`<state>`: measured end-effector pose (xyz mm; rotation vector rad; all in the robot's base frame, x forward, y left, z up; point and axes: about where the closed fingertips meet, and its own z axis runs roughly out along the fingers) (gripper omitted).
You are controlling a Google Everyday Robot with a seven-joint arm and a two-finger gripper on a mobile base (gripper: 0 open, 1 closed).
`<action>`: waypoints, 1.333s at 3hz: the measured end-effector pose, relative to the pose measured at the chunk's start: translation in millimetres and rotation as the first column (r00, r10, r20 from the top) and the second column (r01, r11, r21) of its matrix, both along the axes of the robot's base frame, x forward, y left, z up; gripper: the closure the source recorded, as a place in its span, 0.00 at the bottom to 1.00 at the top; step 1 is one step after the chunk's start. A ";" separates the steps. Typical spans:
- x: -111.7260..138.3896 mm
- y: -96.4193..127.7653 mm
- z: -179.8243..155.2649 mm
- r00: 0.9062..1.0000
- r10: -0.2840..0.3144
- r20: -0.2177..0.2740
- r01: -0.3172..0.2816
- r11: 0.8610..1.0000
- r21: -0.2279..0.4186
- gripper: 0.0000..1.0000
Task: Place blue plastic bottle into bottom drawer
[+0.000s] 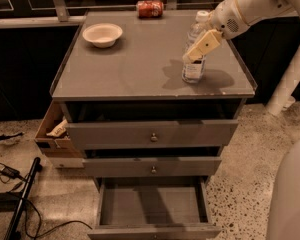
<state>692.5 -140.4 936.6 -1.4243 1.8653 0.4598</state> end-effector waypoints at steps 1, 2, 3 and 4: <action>0.0 0.1 -0.1 1.000 0.000 0.000 0.000 1.000 0.000 0.46; 0.0 0.1 -0.1 1.000 0.000 0.000 0.000 1.000 0.000 0.70; 0.0 0.1 -0.1 1.000 0.000 0.000 0.000 1.000 0.000 0.93; 0.0 0.1 -0.1 1.000 0.000 0.000 0.000 1.000 0.000 1.00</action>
Offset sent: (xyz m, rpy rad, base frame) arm 0.0000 0.0000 0.0000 0.0000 0.0000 0.0000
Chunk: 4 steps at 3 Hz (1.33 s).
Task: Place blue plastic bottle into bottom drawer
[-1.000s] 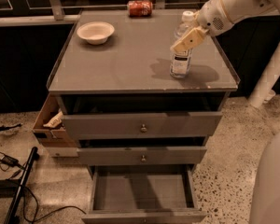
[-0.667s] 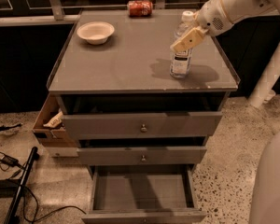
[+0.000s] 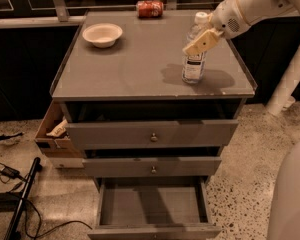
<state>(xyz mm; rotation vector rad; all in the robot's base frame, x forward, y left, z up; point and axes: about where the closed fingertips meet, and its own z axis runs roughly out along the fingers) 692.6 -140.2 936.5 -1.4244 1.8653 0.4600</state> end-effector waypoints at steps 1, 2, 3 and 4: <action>-17.7 -4.4 7.0 1.000 -0.002 -0.004 0.002 1.000 0.003 1.00; -56.5 -17.0 23.0 1.000 -0.017 -0.007 0.018 1.000 0.002 1.00; -116.9 -25.2 50.6 0.998 -0.054 0.013 0.054 0.998 0.025 1.00; -138.8 -34.1 32.5 0.997 -0.071 -0.032 0.071 0.997 0.003 1.00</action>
Offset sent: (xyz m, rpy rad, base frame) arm -0.1178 -0.0381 0.0445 -0.0081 0.0082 -0.0465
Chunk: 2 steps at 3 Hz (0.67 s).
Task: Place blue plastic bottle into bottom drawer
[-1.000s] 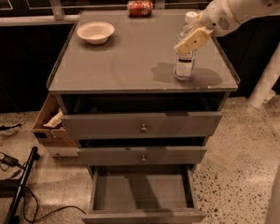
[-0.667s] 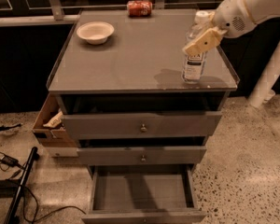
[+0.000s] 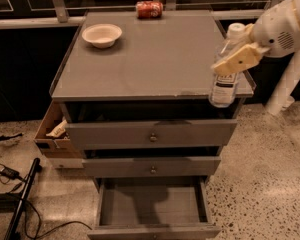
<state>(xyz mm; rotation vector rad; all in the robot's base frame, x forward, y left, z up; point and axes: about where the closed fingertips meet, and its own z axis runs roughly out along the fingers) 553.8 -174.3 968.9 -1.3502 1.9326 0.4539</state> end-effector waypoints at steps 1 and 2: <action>3.8 4.1 -0.9 1.000 0.008 0.000 -0.008 1.000 0.002 1.00; -9.6 8.1 -22.4 1.000 -0.006 -0.018 0.007 1.000 0.019 1.00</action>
Offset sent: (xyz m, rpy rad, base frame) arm -0.0600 0.0179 -0.1025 0.0801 0.0829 -0.0711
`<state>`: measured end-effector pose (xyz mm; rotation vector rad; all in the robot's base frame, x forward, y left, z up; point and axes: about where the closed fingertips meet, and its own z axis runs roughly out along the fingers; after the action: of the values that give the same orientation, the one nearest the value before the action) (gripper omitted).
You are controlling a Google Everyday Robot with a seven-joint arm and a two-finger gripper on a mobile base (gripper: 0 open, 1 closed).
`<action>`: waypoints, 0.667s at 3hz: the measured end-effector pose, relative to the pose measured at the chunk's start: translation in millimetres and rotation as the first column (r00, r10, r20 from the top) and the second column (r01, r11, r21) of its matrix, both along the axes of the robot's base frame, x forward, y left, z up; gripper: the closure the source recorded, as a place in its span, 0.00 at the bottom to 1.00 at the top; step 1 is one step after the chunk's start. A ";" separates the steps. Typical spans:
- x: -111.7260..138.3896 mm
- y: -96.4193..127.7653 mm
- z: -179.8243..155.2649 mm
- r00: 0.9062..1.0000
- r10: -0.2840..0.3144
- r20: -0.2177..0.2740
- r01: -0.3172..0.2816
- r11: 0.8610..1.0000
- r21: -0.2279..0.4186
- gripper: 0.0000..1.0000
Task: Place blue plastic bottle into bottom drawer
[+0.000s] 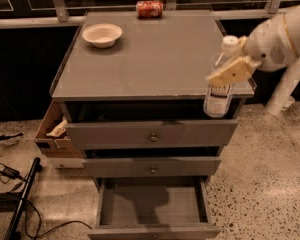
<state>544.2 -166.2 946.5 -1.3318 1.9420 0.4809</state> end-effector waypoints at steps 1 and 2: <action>-29.4 8.1 -18.4 0.997 -0.070 0.019 0.069 0.995 0.075 1.00; -52.6 17.9 -63.9 0.993 -0.115 0.024 0.110 0.983 0.149 1.00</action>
Offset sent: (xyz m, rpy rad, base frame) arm -0.1112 0.0453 -0.2105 0.2106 0.0502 -0.1245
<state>491.6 -148.2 882.6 -1.1241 1.9041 0.5325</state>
